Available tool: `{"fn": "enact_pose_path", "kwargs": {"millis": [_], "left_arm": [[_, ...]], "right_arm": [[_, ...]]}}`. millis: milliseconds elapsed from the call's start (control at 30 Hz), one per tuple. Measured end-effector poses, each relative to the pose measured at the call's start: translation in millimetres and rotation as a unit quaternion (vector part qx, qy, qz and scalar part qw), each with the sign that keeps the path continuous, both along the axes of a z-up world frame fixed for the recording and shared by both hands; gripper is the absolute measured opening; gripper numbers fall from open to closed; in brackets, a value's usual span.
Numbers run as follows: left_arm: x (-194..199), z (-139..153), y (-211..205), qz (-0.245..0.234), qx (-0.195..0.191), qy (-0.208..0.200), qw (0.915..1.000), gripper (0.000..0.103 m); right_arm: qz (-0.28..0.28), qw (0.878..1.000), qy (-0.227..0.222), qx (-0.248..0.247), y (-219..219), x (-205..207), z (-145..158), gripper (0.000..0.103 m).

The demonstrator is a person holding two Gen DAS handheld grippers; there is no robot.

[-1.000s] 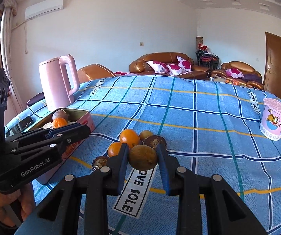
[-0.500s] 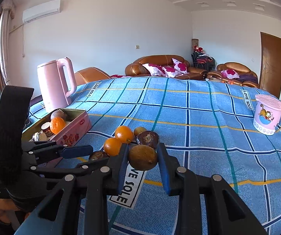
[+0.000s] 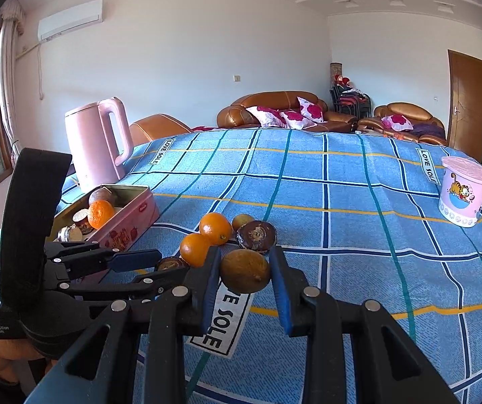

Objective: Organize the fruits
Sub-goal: 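Lift both held fruits and carry them over the pink tin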

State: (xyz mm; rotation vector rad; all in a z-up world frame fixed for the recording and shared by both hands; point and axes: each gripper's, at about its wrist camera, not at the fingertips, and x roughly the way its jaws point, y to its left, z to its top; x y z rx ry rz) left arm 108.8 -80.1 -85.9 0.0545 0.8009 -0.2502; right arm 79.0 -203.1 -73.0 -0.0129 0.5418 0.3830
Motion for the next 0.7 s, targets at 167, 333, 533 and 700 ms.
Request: {"fn": "enact_pose_path", "kwargs": {"millis": [167, 333, 533, 700], "left_arm": [[-6.0, 3.5, -0.9, -0.009, -0.005, -0.015, 0.9998, 0.037], [-12.6, 9.5, -0.6, -0.007, -0.008, -0.039, 0.9992, 0.037], [-22.0, 20.9, 2.6, 0.004, -0.008, -0.077, 0.997, 0.037], [-28.6, 30.1, 8.4, 0.017, -0.006, -0.106, 0.9942, 0.037]], "right_arm": [[0.001, 1.0, -0.003, 0.001, 0.8, -1.0, 0.5, 0.032], [0.0, 1.0, -0.01, 0.003, 0.2, -3.8, 2.6, 0.032], [0.001, 1.0, -0.023, 0.006, 0.7, -8.4, 8.6, 0.032], [0.004, 0.999, -0.035, 0.007, 3.6, -11.2, 15.1, 0.032]]}}
